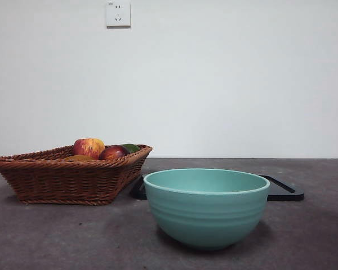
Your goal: Pick up the wifruite, put it on the bowl, pick up the plate, put it on desk
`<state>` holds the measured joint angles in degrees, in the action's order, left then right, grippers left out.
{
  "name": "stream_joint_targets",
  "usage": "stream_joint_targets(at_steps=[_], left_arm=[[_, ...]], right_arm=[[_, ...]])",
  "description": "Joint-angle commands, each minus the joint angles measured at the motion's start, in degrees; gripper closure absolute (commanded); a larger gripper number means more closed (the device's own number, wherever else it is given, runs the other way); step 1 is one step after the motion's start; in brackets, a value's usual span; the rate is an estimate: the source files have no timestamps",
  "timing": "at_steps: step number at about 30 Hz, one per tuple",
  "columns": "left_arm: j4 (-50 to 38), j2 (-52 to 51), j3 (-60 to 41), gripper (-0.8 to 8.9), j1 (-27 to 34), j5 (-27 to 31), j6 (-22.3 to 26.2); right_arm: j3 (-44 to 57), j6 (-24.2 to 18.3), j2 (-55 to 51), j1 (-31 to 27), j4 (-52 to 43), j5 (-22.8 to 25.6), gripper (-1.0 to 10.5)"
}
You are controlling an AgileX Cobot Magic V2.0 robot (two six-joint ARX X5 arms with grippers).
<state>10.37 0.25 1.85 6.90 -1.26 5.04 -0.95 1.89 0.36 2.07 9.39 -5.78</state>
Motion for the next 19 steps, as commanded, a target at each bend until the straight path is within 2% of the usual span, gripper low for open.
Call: stream_joint_targets(at_steps=[1,19], left_arm=[[0.4,-0.1,-1.2,8.06,0.2,0.2,-0.2],[0.4,-0.1,-1.2,8.06,0.2,0.2,-0.2]], right_arm=[[0.3,0.5,-0.2,-0.1,-0.4,0.0,9.4],[0.3,0.5,-0.2,-0.1,-0.4,0.0,9.4]])
